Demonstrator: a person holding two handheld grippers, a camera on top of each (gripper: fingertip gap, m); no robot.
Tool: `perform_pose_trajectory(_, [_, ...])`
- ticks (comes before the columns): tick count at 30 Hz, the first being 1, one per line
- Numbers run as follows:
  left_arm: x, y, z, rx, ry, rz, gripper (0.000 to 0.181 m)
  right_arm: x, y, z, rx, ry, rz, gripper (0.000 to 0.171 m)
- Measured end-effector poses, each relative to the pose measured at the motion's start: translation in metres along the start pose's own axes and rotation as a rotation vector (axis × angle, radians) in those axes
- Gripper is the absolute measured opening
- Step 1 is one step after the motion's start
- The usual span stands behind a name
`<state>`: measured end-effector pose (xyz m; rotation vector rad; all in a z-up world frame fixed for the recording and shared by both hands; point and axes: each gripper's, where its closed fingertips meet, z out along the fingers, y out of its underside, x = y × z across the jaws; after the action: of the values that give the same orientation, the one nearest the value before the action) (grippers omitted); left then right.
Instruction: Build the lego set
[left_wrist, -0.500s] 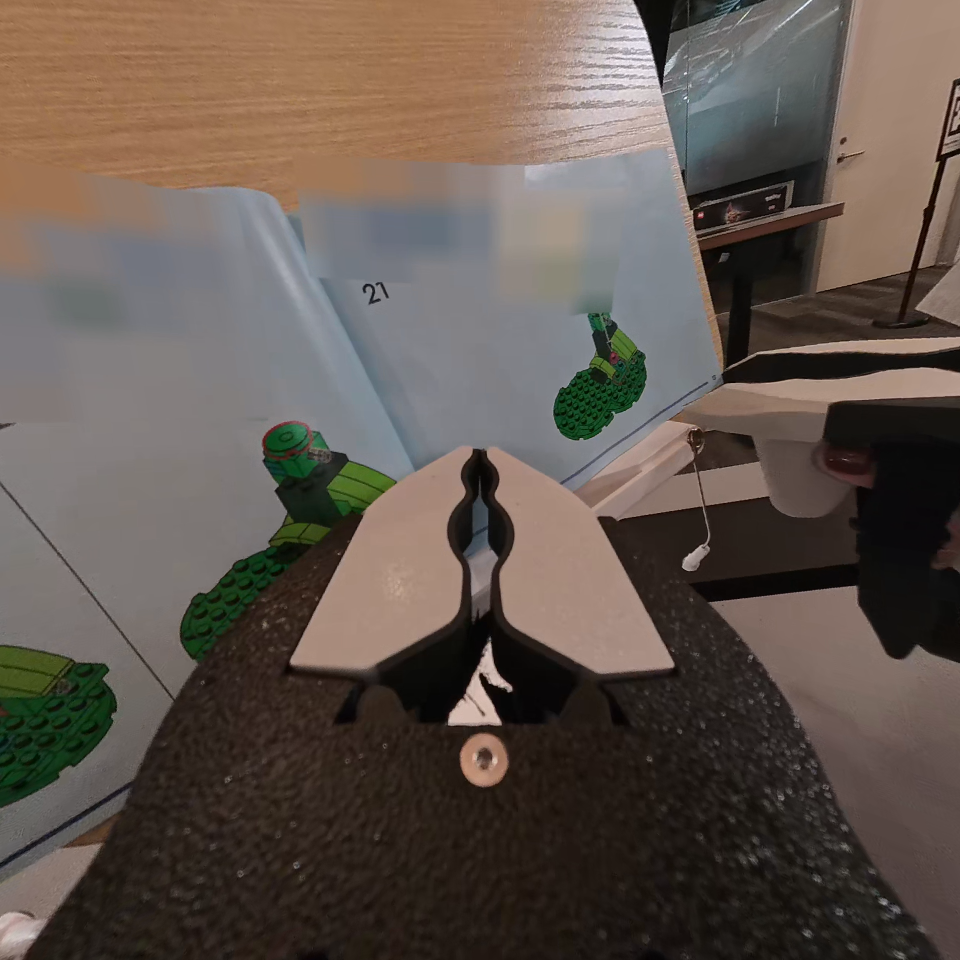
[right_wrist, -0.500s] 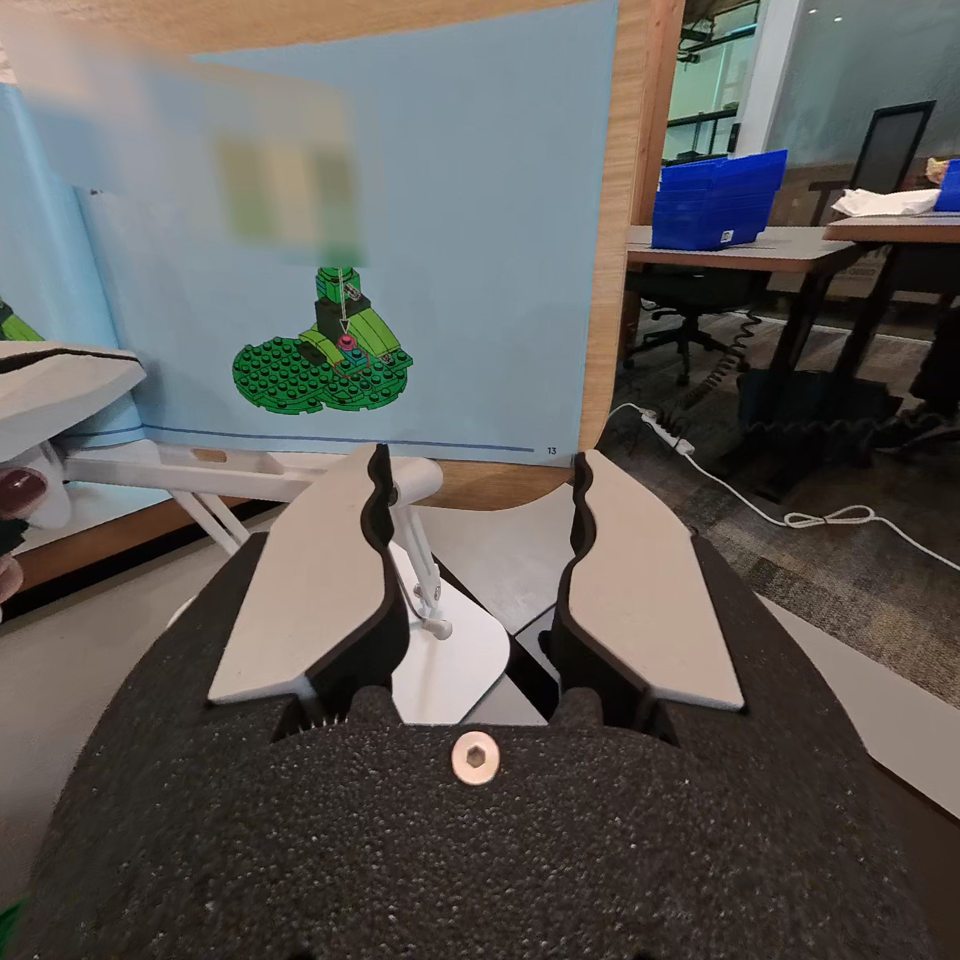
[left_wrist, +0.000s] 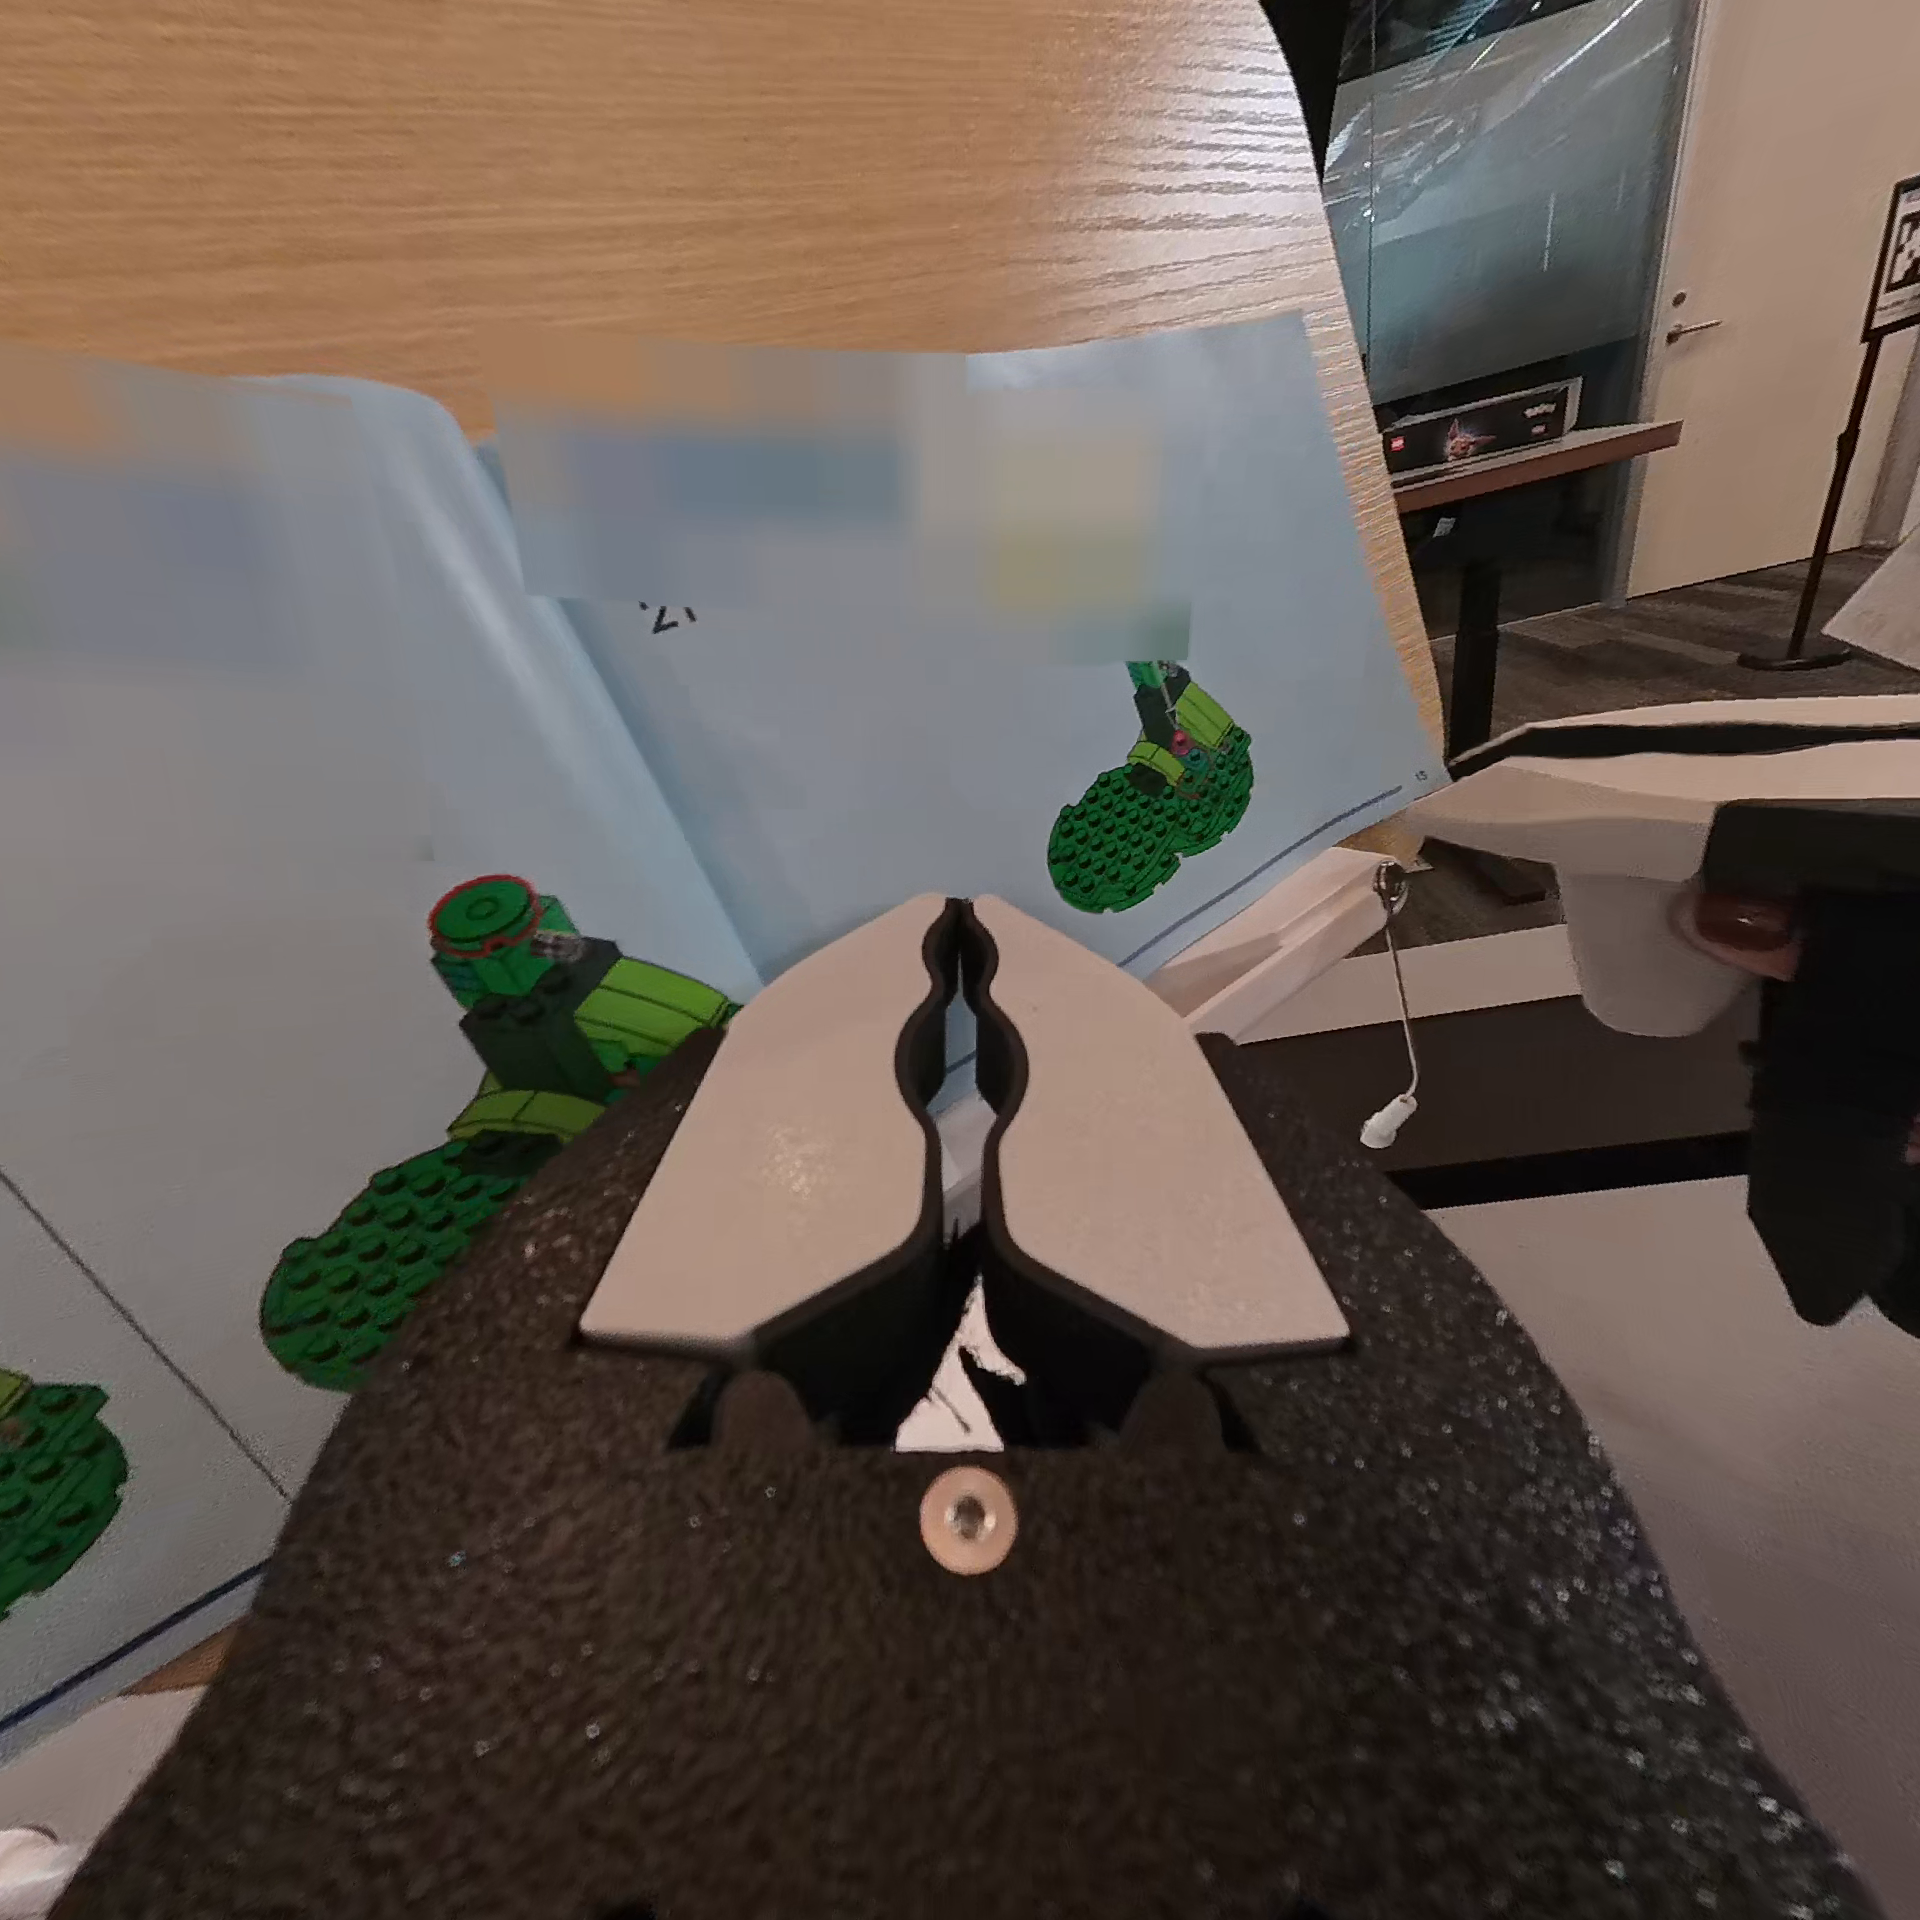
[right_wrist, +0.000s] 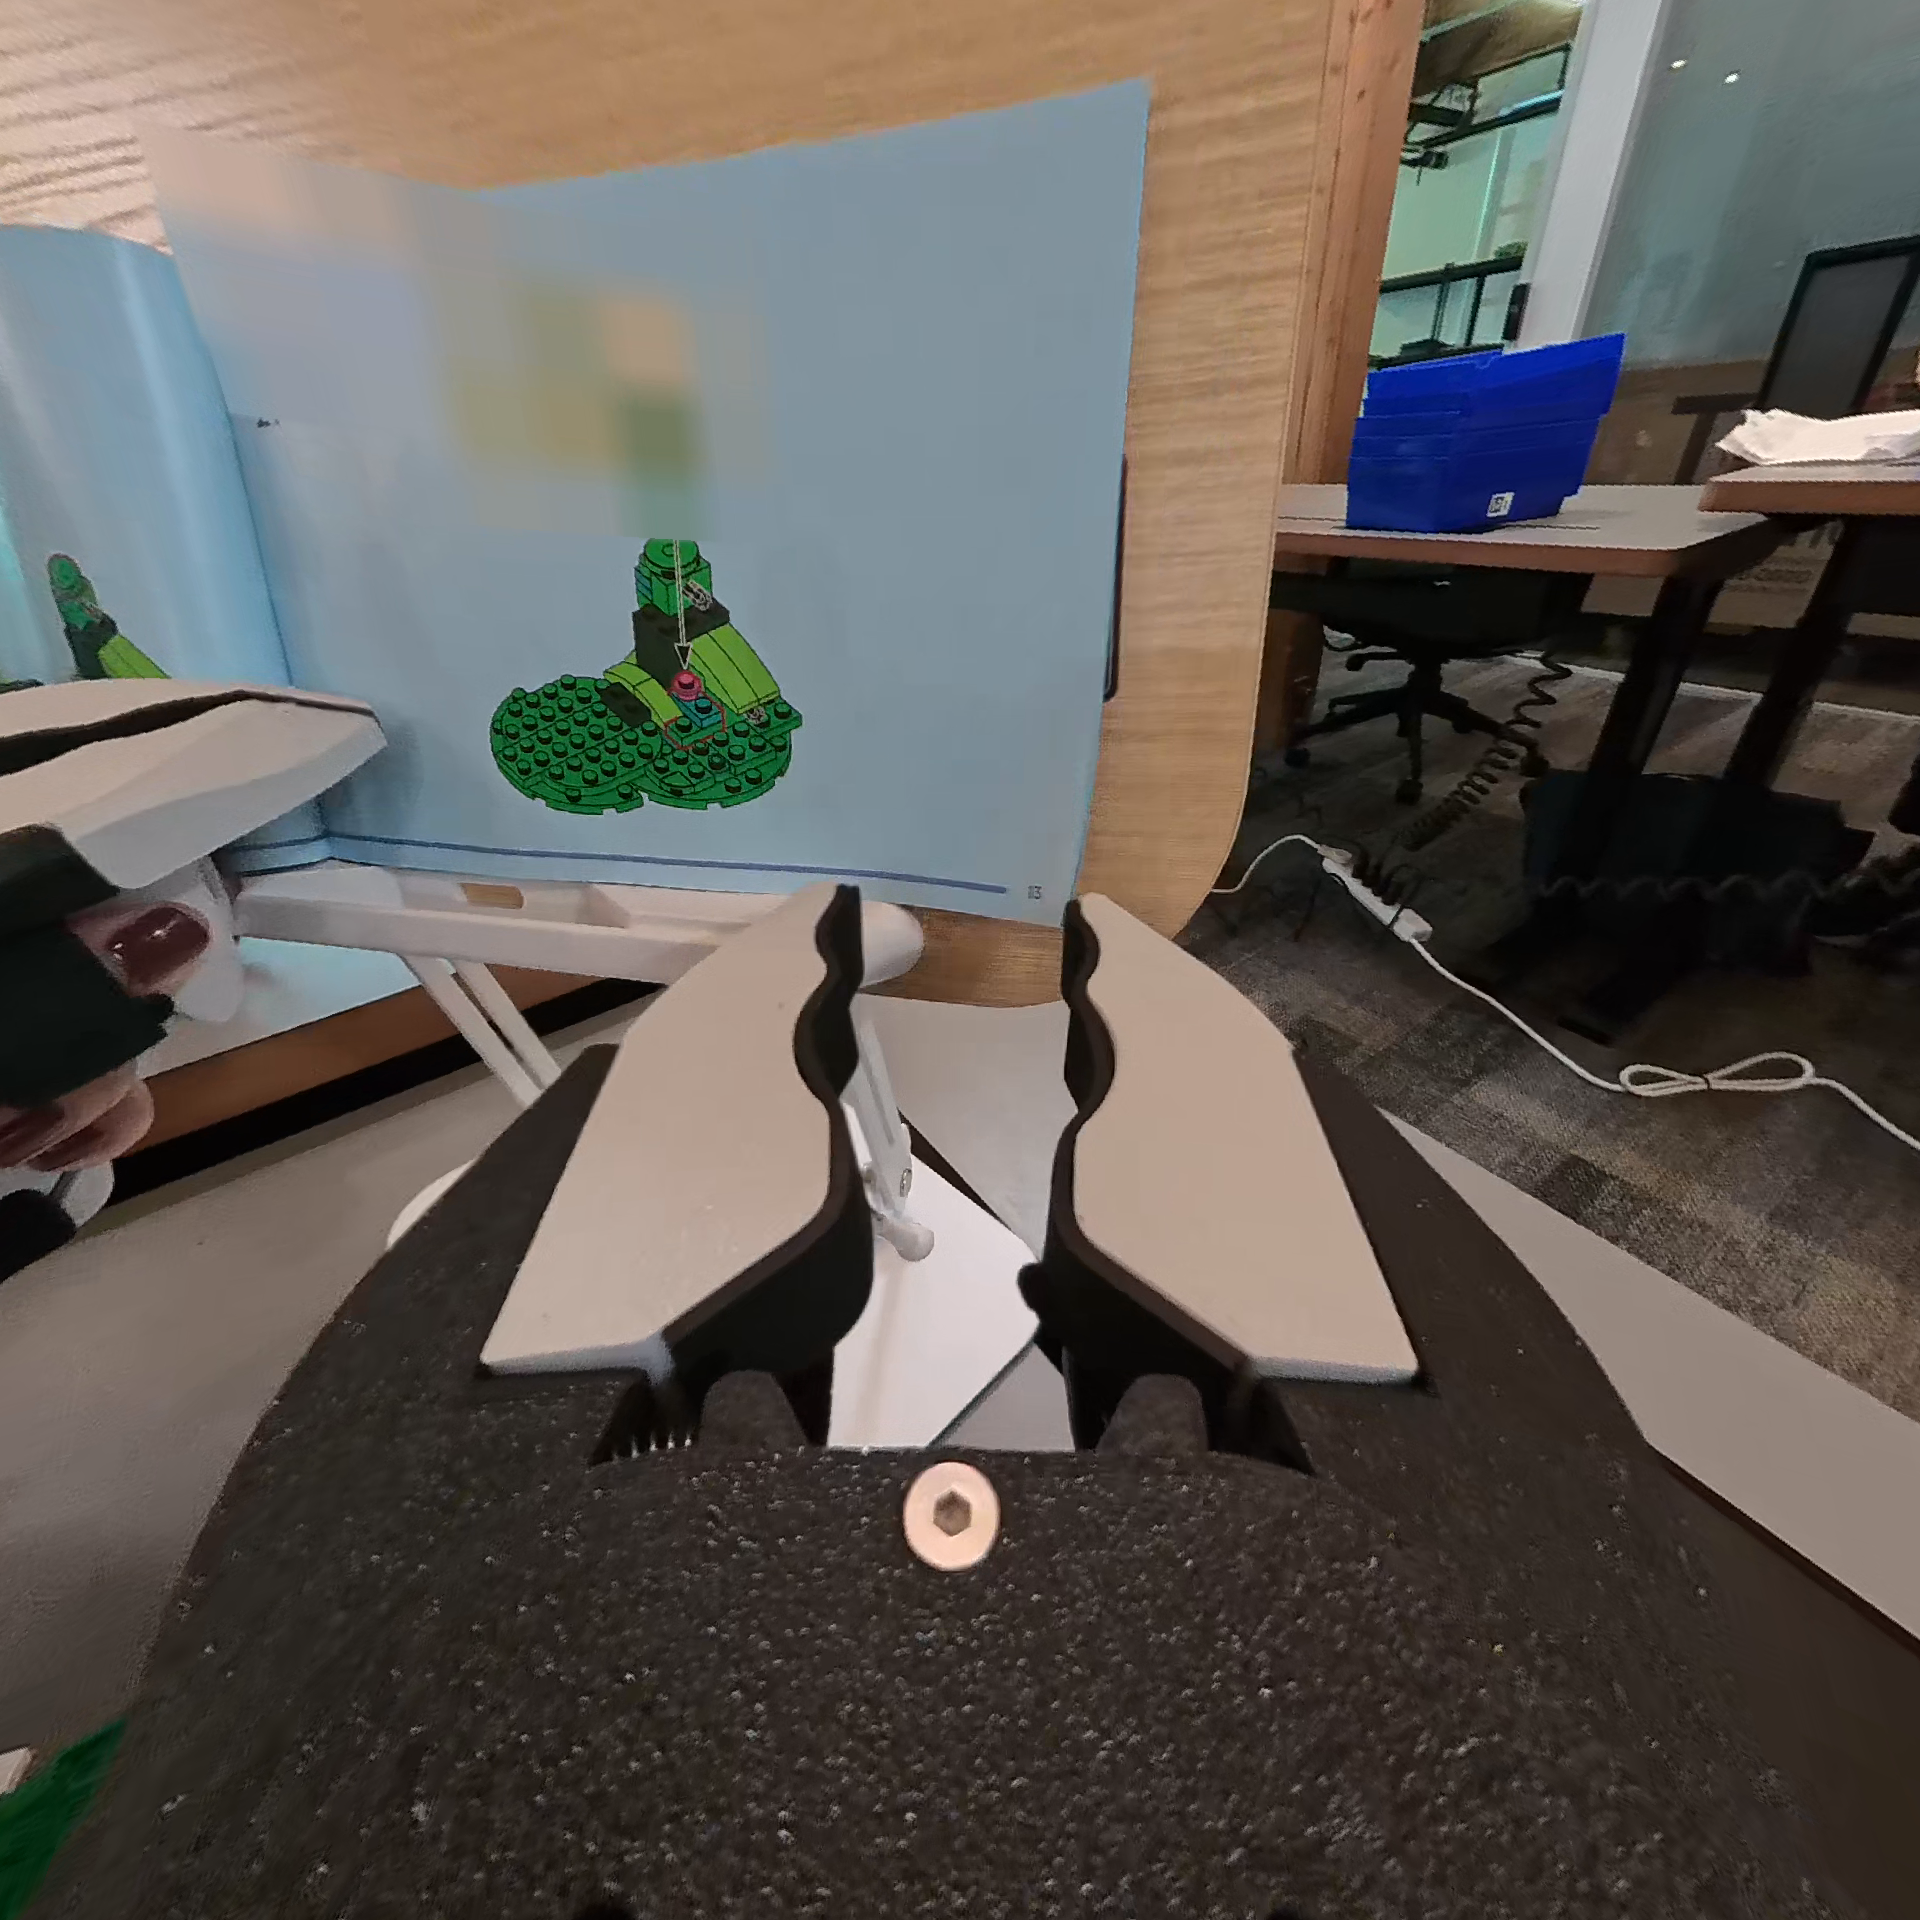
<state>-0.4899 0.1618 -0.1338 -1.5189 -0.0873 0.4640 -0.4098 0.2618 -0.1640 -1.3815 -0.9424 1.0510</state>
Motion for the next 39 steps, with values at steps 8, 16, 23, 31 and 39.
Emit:
perform_pose_trajectory(8, [0.000, 0.000, 0.000, 0.001, 0.001, 0.003, 0.000, 0.009, -0.004, -0.004, 0.028, 0.038, -0.003, 0.003])
perform_pose_trajectory(16, [0.011, -0.003, -0.001, 0.023, 0.098, -0.020, 0.000, -0.001, -0.015, -0.021, 0.103, 0.048, -0.145, 0.000])
perform_pose_trajectory(23, [0.055, -0.028, -0.014, 0.138, 0.433, -0.149, 0.000, -0.046, -0.028, -0.046, 0.205, 0.072, -0.675, 0.000])
perform_pose_trajectory(31, [0.073, -0.051, -0.035, 0.187, 0.622, -0.183, 0.012, -0.090, -0.024, -0.055, 0.207, 0.049, -1.116, 0.000])
perform_pose_trajectory(39, [0.085, -0.042, -0.036, 0.128, 0.695, -0.170, 0.010, -0.102, -0.022, -0.055, 0.206, 0.034, -1.213, 0.000])
